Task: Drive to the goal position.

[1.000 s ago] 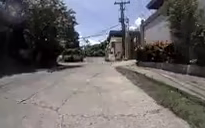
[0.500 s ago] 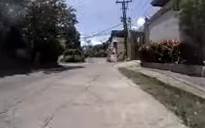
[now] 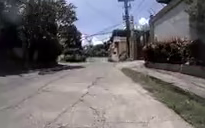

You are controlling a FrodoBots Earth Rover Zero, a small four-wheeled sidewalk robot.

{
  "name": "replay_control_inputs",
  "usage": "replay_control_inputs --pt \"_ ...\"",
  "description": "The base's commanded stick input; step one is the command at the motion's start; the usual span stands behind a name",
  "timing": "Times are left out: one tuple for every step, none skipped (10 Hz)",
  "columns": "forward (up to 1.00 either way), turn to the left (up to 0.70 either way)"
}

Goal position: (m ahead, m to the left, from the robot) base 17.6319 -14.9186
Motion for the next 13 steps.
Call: replay_control_inputs --pt "1.00 0.04" --pt "1.00 0.04" --pt "1.00 0.04" --pt "1.00 0.04" --pt "1.00 0.04" --pt "1.00 0.04" --pt "1.00 0.04" --pt "1.00 0.04" --pt "1.00 0.04" --pt "1.00 0.04" --pt "1.00 0.04" --pt "1.00 0.04" --pt "1.00 -0.07"
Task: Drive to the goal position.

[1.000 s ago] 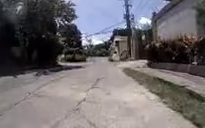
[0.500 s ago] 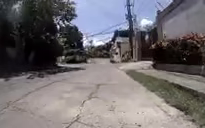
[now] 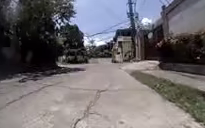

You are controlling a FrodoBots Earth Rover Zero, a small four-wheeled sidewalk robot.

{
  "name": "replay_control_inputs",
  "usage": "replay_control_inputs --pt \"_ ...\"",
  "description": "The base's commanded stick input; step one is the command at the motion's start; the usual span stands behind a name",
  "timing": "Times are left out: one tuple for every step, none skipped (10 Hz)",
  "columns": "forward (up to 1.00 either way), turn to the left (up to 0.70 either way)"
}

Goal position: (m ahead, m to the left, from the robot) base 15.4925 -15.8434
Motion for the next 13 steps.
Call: replay_control_inputs --pt "1.00 -0.20" --pt "1.00 -0.32" --pt "1.00 0.00" --pt "1.00 0.04" --pt "1.00 0.04" --pt "1.00 0.04" --pt "1.00 0.04" --pt "1.00 0.04" --pt "1.00 0.04" --pt "1.00 0.04" --pt "1.00 0.04" --pt "1.00 0.04" --pt "1.00 0.04"
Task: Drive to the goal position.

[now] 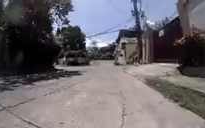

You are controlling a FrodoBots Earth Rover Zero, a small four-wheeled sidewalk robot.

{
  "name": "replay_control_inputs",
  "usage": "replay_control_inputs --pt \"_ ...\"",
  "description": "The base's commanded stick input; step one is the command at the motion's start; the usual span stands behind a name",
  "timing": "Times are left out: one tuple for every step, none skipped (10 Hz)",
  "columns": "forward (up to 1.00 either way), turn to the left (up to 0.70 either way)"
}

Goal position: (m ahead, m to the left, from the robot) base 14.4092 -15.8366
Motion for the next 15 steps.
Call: replay_control_inputs --pt "1.00 0.04" --pt "1.00 0.00" --pt "1.00 -0.13" --pt "1.00 -0.26" --pt "1.00 -0.36" --pt "1.00 -0.36" --pt "1.00 -0.27" --pt "1.00 -0.07" --pt "1.00 0.04" --pt "1.00 0.04" --pt "1.00 0.04" --pt "1.00 0.04" --pt "1.00 0.04" --pt "1.00 0.04" --pt "1.00 0.04"
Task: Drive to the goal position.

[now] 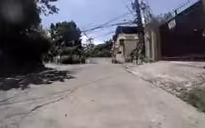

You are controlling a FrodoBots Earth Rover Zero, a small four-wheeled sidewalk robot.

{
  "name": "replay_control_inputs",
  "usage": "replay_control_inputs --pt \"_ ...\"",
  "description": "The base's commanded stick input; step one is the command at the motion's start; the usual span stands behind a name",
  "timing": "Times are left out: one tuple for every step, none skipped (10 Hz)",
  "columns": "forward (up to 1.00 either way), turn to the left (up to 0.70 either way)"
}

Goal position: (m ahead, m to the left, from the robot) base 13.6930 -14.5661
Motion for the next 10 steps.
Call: replay_control_inputs --pt "1.00 0.04" --pt "1.00 0.04" --pt "1.00 0.04" --pt "1.00 0.04" --pt "1.00 0.04" --pt "1.00 -0.01" --pt "1.00 -0.16" --pt "1.00 -0.30" --pt "1.00 -0.08" --pt "1.00 0.04"
